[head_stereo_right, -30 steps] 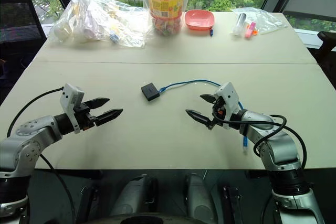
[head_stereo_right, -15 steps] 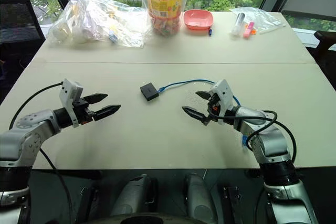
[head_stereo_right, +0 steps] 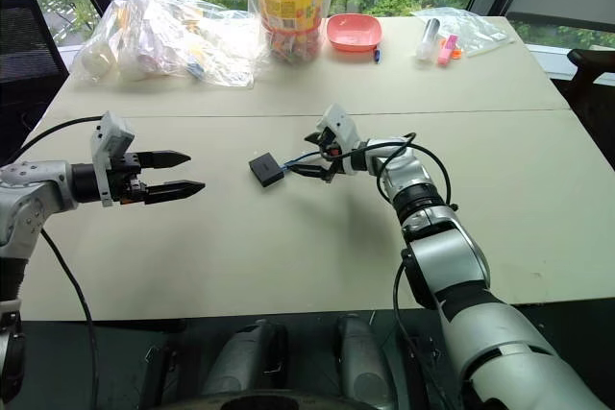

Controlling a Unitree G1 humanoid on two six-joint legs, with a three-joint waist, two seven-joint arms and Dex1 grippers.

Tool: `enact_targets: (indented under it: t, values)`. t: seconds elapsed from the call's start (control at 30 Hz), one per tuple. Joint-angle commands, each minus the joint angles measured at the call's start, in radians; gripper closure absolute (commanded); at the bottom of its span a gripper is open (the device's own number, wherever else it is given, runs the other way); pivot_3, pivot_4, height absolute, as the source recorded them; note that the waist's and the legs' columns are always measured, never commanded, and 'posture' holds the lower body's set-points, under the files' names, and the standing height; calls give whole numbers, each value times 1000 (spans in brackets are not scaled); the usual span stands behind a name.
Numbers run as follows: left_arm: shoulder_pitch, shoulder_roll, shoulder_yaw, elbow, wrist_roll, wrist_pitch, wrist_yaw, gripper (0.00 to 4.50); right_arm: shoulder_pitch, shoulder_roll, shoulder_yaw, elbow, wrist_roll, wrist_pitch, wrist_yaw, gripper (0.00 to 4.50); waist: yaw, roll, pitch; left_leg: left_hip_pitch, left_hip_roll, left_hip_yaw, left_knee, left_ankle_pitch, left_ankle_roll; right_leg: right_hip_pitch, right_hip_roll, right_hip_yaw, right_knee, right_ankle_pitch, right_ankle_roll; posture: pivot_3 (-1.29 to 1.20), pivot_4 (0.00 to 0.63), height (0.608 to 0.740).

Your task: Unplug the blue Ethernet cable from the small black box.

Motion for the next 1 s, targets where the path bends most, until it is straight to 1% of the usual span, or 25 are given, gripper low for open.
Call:
enact_targets:
  t: [0.03,0.07,0.17,0.2,0.23,0.27,0.3,0.33,0.4,0.43,0.5,0.53,0.57,0.6,0.63,0.67,0.73,0.8,0.83,0.93,1.0]
  values:
    - [88,-27,65,-97,-27,17,68,16,-42,29,43,116,-111,-64,-12,0,-1,0,0,0,0,0,0,0,0,0,0,0,0,0,0,0,150,740]
    - [115,-36,74,-118,-26,19,86,16,-40,36,64,137,-147,-76,-9,0,-1,0,0,1,0,0,0,0,0,0,-1,0,0,0,0,0,150,740]
    - [148,-46,94,-151,-31,29,123,0,-42,45,74,163,-197,-104,5,836,0,-1,-1,2,0,-1,0,1,-2,1,-2,0,3,-1,-3,0,150,740]
    - [152,-46,99,-155,-33,32,132,0,-45,47,72,165,-205,-116,15,1442,0,-1,-1,3,0,-2,0,1,-3,1,-2,0,3,-2,-4,0,150,740]
    - [153,-45,102,-155,-35,33,138,0,-49,47,70,164,-211,-128,27,1826,-1,0,-1,4,0,-3,0,2,-5,2,-2,0,4,-2,-5,0,150,740]
    - [153,-44,104,-152,-33,32,140,0,-53,48,68,163,-216,-138,36,2431,-3,0,-1,4,0,-3,0,3,-6,1,-2,0,5,-1,-6,0,150,740]
    - [150,-43,102,-143,-29,27,142,0,-56,48,66,159,-220,-152,40,2826,-4,0,-1,5,0,-3,0,3,-7,1,-2,0,6,-1,-6,0,150,740]
    - [144,-44,99,-133,-24,21,143,0,-58,47,62,155,-223,-165,42,3366,-4,0,-1,5,0,-3,0,4,-8,1,-2,0,8,-1,-7,0,150,740]
    - [116,-51,83,-99,-10,6,144,0,-59,37,67,142,-246,-211,1,4414,-4,0,-1,6,0,-4,0,4,-9,1,-2,0,10,-1,-7,0,150,740]
    - [99,-55,75,-80,-4,-1,143,0,-58,30,71,135,-261,-239,-30,4463,-3,0,-1,6,0,-4,0,5,-10,0,-2,0,11,-1,-7,0,150,740]
    - [24,-78,48,1,9,-26,131,0,-46,-8,100,100,-325,-350,-162,4463,4,0,-1,6,0,-4,0,6,-11,0,-2,0,12,0,-8,0,150,740]
    - [-20,-93,37,49,11,-30,121,0,-43,-40,145,68,-413,-444,-342,4463,5,0,-1,5,0,-4,0,6,-12,0,-2,0,12,0,-9,0,150,740]
    - [-49,-101,31,83,11,-33,110,0,-43,-61,178,47,-478,-509,-472,4463,8,0,-1,5,0,-4,0,7,-13,-1,-2,0,12,0,-9,0,150,740]
    - [-78,-107,24,119,11,-35,95,0,-48,-76,203,35,-527,-541,-579,4463,7,0,-1,4,-1,-4,0,7,-14,-2,-3,-1,13,0,-9,0,150,740]
    - [-142,-130,9,196,13,-44,71,0,-36,-105,207,-9,-552,-592,-634,4463,6,0,-1,3,-1,-4,0,8,-13,-3,-3,0,13,0,-9,0,150,740]
    - [-186,-144,-1,251,16,-53,52,0,-29,-121,208,-34,-559,-619,-656,4463,11,0,0,2,-2,-3,0,9,-12,-4,-3,0,13,0,-9,0,150,740]
    - [-309,-190,-43,387,14,-46,-42,0,12,-170,203,-137,-581,-685,-718,4463,6,-1,0,1,-2,-3,0,9,-11,-4,-2,-1,13,0,-9,0,150,740]
    - [-453,-244,-75,565,28,-50,-134,0,52,-208,195,-228,-597,-711,-760,4463,9,-1,0,1,-1,-3,0,9,-11,-4,0,-1,13,1,-8,0,150,740]
    - [-501,-259,-82,634,40,-64,-163,0,62,-217,194,-253,-601,-711,-768,4463,8,-1,0,1,-1,-3,0,9,-10,-3,1,-2,13,2,-4,0,150,740]
    - [-684,-327,-98,900,101,-141,-221,0,95,-243,182,-352,-608,-706,-784,4463,-1,-2,1,2,-1,0,1,9,-9,-3,4,-1,13,1,-1,0,150,740]
    - [-772,-364,-99,1036,141,-196,-242,0,110,-250,174,-401,-602,-695,-782,4463,-8,-2,1,2,-1,1,1,8,-8,-3,5,-1,13,1,0,0,150,740]
